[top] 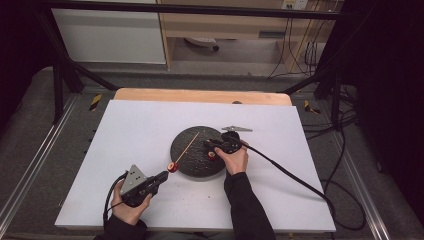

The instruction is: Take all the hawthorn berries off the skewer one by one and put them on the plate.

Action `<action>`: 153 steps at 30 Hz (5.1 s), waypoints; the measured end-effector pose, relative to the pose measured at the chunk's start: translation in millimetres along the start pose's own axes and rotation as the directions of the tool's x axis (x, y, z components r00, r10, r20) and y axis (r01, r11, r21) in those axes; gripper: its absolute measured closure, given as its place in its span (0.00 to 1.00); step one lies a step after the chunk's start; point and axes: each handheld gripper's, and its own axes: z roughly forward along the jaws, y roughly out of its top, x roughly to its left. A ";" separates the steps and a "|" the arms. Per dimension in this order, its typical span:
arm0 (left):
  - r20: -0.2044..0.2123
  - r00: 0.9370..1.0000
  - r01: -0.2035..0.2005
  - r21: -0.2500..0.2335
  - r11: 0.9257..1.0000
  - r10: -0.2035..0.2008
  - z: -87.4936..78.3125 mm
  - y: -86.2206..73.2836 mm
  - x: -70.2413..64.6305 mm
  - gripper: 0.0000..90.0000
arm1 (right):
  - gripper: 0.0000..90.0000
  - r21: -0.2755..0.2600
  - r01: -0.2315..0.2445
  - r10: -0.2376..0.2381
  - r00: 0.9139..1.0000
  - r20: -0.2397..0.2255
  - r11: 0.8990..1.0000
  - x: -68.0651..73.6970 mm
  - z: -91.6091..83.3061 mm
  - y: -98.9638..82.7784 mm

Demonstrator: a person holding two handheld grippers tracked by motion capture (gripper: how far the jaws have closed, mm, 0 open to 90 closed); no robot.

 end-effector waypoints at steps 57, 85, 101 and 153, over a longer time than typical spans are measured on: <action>0.027 0.999 -0.044 0.035 0.998 0.043 27.5 1.9 -29.4 0.98 | 0.34 -0.009 -0.003 0.000 0.962 -0.272 1.000 70.1 -47.6 -38.6; 0.032 0.998 -0.047 0.004 0.999 0.047 22.9 2.8 -30.4 0.98 | 0.71 0.019 -0.113 0.113 0.938 -0.327 0.993 68.5 -51.5 -27.0; 0.049 0.999 -0.023 -0.010 1.000 0.024 14.2 2.0 -22.8 0.98 | 0.71 -0.092 -0.117 0.093 0.970 -0.225 0.989 42.0 -70.0 24.1; 0.008 0.999 0.039 0.001 0.999 -0.039 5.4 -1.4 4.7 0.98 | 0.66 0.077 0.060 -0.052 0.993 -0.106 0.995 35.6 -13.5 -29.1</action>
